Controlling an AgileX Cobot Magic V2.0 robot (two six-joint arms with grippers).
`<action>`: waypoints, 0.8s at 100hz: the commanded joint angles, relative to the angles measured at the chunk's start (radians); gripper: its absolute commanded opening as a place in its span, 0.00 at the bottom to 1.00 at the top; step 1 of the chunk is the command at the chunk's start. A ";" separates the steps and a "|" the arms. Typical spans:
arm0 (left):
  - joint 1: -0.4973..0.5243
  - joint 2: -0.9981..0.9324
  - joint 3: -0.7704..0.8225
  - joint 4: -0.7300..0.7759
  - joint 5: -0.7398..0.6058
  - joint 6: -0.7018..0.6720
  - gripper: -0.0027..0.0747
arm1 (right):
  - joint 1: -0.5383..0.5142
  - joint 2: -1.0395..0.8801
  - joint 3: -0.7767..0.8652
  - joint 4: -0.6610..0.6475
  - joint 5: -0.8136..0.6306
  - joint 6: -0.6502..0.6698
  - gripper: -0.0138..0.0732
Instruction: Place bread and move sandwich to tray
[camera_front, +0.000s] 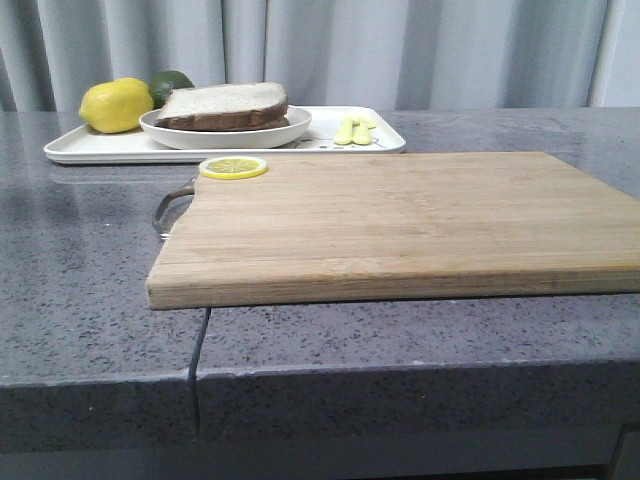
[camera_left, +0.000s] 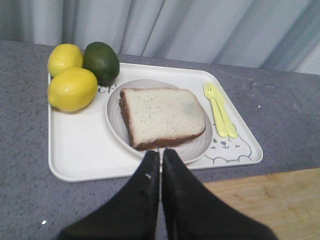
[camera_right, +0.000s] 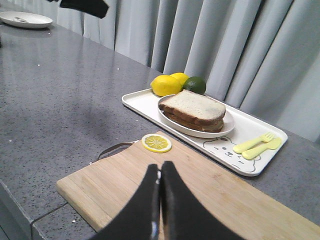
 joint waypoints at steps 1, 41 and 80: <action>-0.008 -0.119 0.075 -0.024 -0.090 0.027 0.01 | -0.007 -0.050 0.007 0.033 -0.067 -0.007 0.09; -0.008 -0.535 0.462 -0.020 -0.118 0.031 0.01 | -0.007 -0.327 0.182 0.077 -0.117 -0.007 0.09; -0.008 -0.811 0.632 -0.020 -0.074 0.031 0.01 | -0.007 -0.364 0.220 0.077 -0.152 -0.008 0.09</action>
